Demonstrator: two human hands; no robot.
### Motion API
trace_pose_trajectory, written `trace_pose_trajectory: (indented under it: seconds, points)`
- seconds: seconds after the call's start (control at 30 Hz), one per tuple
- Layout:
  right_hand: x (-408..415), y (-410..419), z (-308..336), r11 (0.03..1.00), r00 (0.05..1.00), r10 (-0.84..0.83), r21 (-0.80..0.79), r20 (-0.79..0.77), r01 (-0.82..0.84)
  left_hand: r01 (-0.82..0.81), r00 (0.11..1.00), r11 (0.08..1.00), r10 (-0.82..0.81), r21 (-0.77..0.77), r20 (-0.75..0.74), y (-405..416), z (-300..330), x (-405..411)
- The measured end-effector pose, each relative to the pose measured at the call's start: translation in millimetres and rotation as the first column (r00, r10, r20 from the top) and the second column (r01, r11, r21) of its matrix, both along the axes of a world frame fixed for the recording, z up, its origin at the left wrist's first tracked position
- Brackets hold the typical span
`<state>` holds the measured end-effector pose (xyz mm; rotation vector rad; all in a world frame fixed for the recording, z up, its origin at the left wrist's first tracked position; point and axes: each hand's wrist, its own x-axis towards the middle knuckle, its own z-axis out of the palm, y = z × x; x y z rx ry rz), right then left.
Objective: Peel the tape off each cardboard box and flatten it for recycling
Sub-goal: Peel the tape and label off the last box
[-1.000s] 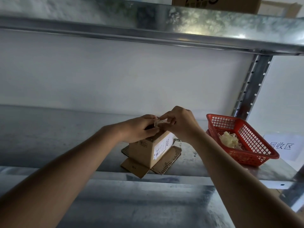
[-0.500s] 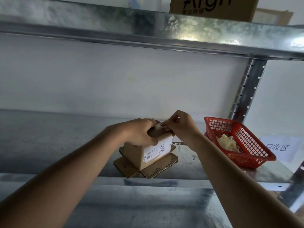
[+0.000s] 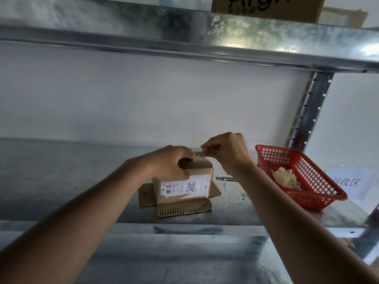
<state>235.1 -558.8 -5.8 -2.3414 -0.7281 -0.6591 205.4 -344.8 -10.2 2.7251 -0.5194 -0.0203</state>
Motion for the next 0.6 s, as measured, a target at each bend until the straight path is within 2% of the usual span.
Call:
trace_pose_trajectory:
  seconds: [0.07, 0.17, 0.27, 0.37, 0.47, 0.6]
  points:
    - [-0.7, 5.4, 0.9, 0.995, 0.997, 0.045, -0.087, -0.065, -0.051, 0.012, 1.0, 0.999, -0.013, -0.037, -0.002, 1.5, -3.5, -0.2]
    - [-0.5, 8.4, -2.7, 0.986, 0.975, 0.01, -0.16, -0.22, -0.046, 0.042, 0.999, 0.997, -0.042, -0.065, -0.003, 3.5, -6.5, 0.0]
    - [2.3, 6.4, -3.8, 0.999, 0.978, 0.017, -0.034, -0.207, -0.024, 0.054, 0.999, 0.997, -0.053, -0.062, 0.011, 4.3, -8.3, 1.1]
    - [7.3, 4.2, -2.7, 0.997, 0.97, -0.057, 0.03, -0.235, 0.066, 0.086, 0.995, 0.994, -0.082, -0.067, 0.056, 3.6, -8.1, 2.6]
    - [9.6, 6.1, -5.2, 0.998, 0.954, -0.06, 0.016, -0.294, 0.068, 0.13, 0.99, 0.989, -0.125, -0.068, 0.072, 3.9, -8.0, 3.6]
    - [6.8, 12.0, -6.1, 0.996, 0.962, -0.06, -0.085, -0.267, 0.038, 0.178, 0.982, 0.983, -0.173, -0.052, 0.081, 7.4, -8.2, 5.4]
